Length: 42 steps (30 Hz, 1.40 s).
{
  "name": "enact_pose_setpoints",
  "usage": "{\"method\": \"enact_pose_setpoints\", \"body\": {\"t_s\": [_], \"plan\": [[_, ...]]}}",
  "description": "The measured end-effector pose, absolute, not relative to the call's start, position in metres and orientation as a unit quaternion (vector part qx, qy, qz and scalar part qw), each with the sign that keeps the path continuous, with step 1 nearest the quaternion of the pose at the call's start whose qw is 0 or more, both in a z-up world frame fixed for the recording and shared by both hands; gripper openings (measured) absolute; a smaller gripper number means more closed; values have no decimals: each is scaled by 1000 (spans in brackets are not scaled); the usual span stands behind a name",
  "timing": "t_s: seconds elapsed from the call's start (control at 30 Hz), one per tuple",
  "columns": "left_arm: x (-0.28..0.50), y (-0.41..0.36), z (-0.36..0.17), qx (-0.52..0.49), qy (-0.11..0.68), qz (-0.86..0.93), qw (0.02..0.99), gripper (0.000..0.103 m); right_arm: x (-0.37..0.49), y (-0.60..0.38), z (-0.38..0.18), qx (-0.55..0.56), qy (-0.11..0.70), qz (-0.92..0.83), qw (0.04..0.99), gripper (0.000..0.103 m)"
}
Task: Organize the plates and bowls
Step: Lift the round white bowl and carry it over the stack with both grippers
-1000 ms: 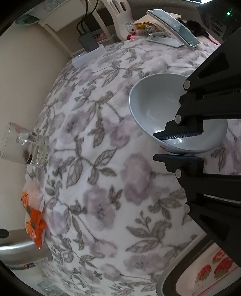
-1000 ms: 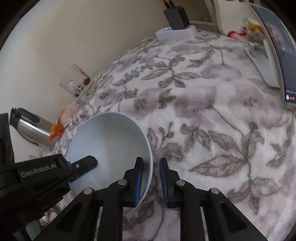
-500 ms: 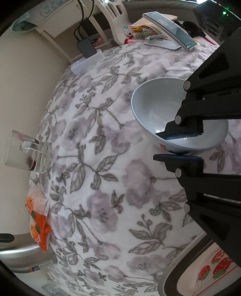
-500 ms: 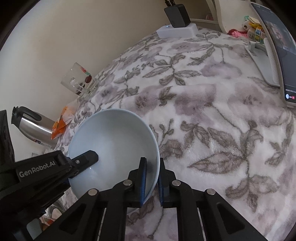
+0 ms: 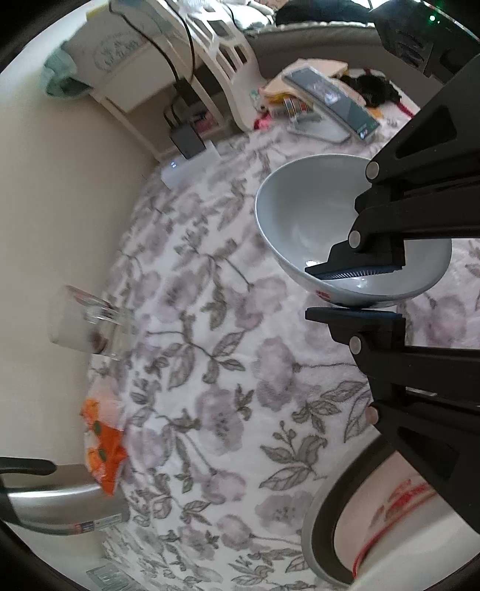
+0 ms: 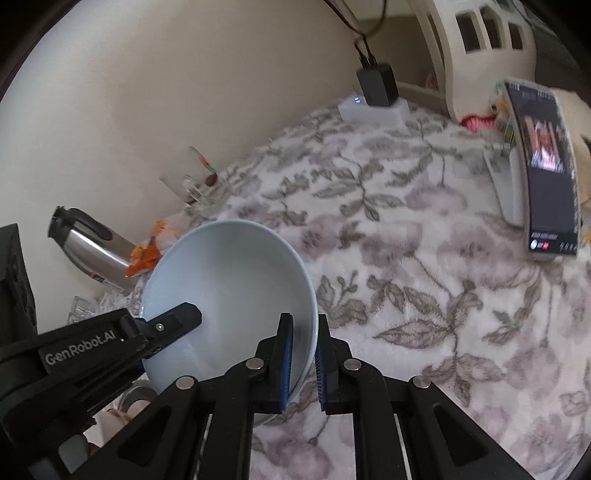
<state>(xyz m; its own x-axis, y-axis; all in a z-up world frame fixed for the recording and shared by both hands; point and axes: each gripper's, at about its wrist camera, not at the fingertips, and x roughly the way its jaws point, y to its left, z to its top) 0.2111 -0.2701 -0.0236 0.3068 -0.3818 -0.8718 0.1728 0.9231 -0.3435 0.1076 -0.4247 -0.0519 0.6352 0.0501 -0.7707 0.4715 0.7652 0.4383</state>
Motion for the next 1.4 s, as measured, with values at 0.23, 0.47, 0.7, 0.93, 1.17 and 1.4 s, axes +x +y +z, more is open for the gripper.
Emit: {"method": "enact_pose_setpoints", "body": {"t_s": [0.23, 0.47, 0.7, 0.93, 1.17, 1.4], "plan": [[194, -254, 18, -105, 525, -185, 824, 15, 97, -407, -17, 295, 397, -112, 862, 12], [176, -225, 42, -122, 498, -191, 837, 15, 88, -388, 7, 283, 385, -88, 874, 13], [159, -184, 59, -149, 475, -192, 846, 15, 85, -356, 29, 261, 376, -57, 887, 13], [146, -144, 73, -175, 456, -193, 851, 15, 81, -324, 45, 241, 373, -24, 896, 13], [135, -104, 78, -201, 446, -184, 853, 15, 79, -289, 54, 211, 384, 1, 899, 13], [127, -64, 74, -221, 440, -165, 854, 15, 83, -249, 54, 178, 401, 29, 898, 14]]}}
